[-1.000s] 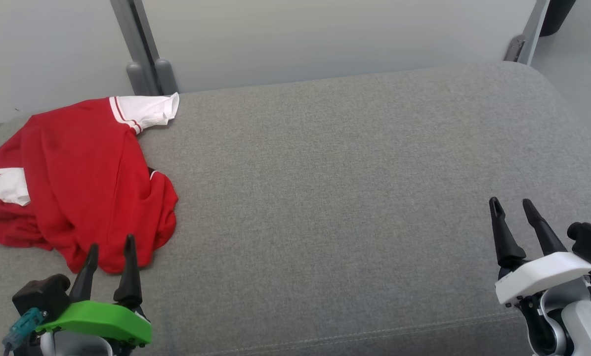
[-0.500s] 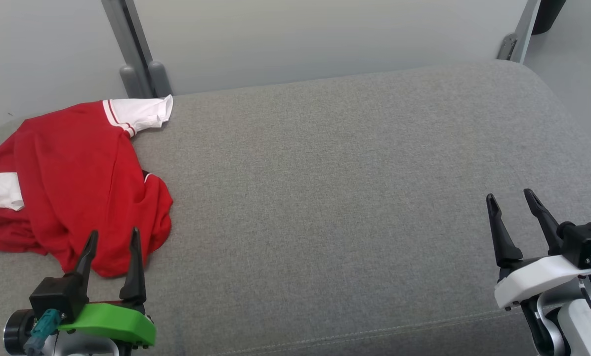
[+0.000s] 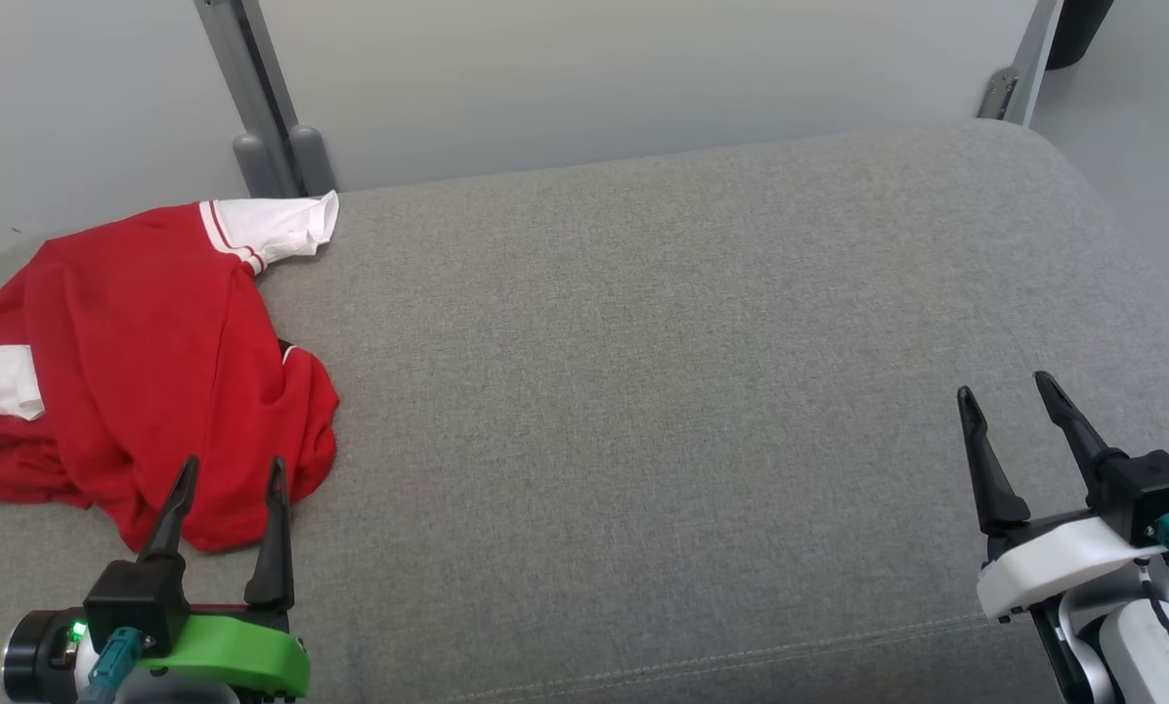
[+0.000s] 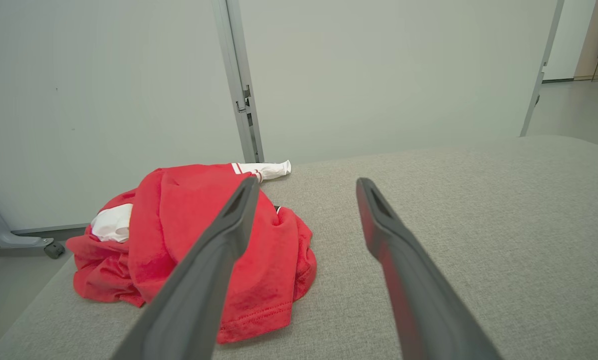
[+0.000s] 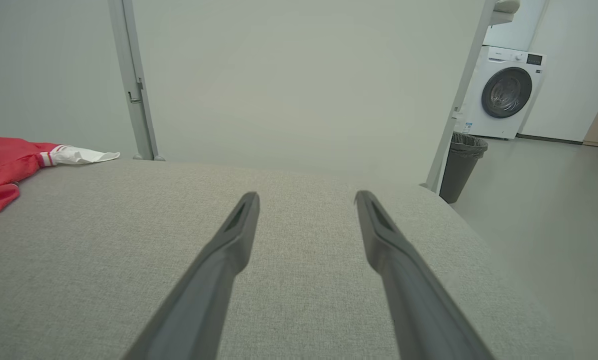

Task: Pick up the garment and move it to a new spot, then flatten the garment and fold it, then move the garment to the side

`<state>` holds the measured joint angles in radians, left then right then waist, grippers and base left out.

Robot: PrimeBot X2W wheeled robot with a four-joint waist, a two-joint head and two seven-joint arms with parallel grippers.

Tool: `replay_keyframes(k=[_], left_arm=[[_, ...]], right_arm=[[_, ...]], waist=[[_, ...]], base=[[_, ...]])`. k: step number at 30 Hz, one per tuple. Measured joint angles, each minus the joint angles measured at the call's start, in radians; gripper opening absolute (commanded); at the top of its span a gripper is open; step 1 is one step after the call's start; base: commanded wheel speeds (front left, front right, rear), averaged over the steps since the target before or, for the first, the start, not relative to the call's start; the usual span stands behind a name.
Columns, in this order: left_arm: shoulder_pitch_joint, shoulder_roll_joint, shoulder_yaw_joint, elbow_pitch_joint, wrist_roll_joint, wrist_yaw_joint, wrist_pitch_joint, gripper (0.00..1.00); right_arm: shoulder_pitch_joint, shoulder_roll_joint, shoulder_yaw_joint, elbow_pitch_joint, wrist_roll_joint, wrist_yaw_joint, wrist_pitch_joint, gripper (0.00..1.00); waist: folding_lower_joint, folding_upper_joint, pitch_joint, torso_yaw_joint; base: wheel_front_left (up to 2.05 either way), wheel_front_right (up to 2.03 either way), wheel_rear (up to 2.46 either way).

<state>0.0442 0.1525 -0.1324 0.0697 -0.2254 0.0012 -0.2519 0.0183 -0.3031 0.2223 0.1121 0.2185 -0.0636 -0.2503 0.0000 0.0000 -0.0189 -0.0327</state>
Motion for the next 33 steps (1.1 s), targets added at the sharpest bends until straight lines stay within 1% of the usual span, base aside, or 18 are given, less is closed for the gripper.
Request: replay_keyframes(k=[13,18,25,31,33], left_arm=[[0.003,-0.011,0.024,0.003,0.000,-0.010,0.000,1.00],[0.002,-0.015,0.021,0.007,0.002,-0.019,0.000,1.00],[0.001,-0.025,0.024,0.016,0.013,-0.019,0.000,1.00],[0.002,-0.033,0.065,0.013,0.019,-0.017,0.000,1.00],[0.004,-0.033,0.081,0.011,0.019,-0.004,0.000,1.00]], right_arm=[[0.012,0.007,-0.027,0.000,0.011,0.003,0.000,1.00],[0.014,0.005,-0.041,-0.003,0.011,0.003,0.000,1.00],[0.015,0.006,-0.041,-0.004,0.010,0.017,0.000,1.00],[0.008,0.015,-0.004,0.001,0.003,0.055,0.000,1.00],[0.000,0.019,0.011,0.009,0.000,0.067,0.000,1.00]], waist=[[0.0000,0.0000,0.005,0.004],[0.0000,0.0000,0.009,0.024],[0.0000,0.0000,0.010,0.078],[0.0000,0.0000,0.010,0.150],[0.0000,0.0000,0.009,0.175]], base=[[0.00,0.00,0.00],[0.00,0.00,0.00],[0.00,0.00,0.00],[0.00,0.00,0.00],[0.00,0.00,0.00]])
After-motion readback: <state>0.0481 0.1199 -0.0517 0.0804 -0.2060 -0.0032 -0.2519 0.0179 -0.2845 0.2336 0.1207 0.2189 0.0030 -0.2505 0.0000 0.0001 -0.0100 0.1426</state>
